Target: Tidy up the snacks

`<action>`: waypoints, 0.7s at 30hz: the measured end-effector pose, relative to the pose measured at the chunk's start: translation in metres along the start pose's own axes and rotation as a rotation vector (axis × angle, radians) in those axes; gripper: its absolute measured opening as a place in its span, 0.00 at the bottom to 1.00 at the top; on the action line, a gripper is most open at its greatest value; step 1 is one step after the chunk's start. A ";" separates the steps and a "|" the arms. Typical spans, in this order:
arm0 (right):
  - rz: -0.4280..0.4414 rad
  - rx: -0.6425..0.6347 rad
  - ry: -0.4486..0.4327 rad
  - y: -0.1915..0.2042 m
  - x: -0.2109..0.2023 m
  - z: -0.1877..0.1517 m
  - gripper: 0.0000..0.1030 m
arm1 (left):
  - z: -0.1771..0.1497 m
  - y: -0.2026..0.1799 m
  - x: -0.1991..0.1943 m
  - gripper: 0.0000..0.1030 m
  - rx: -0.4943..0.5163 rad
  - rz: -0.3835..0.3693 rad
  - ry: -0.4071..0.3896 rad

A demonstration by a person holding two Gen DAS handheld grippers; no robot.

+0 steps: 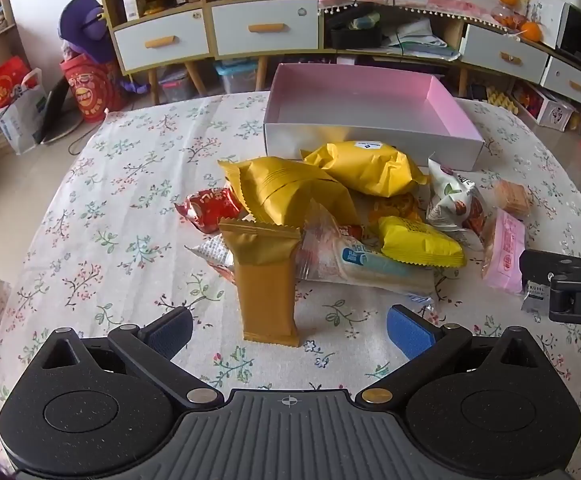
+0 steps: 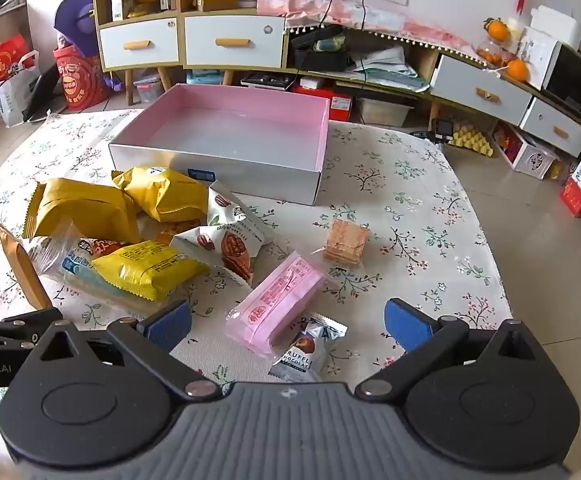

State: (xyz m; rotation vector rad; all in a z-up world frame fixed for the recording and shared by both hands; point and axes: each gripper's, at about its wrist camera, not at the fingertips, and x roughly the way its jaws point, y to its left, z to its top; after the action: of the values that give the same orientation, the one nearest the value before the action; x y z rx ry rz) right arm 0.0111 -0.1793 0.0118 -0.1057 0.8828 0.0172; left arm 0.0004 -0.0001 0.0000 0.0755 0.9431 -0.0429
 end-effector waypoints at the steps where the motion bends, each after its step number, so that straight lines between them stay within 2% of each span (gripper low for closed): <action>1: 0.001 -0.003 0.000 0.000 0.000 0.000 1.00 | 0.000 0.000 0.000 1.00 -0.002 -0.001 -0.001; 21: 0.008 -0.010 0.007 0.005 0.000 -0.001 1.00 | 0.002 0.005 -0.004 1.00 -0.013 -0.012 -0.017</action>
State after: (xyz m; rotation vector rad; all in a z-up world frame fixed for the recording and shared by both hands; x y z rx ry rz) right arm 0.0101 -0.1739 0.0110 -0.1116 0.8898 0.0285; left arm -0.0004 0.0045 0.0047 0.0577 0.9266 -0.0481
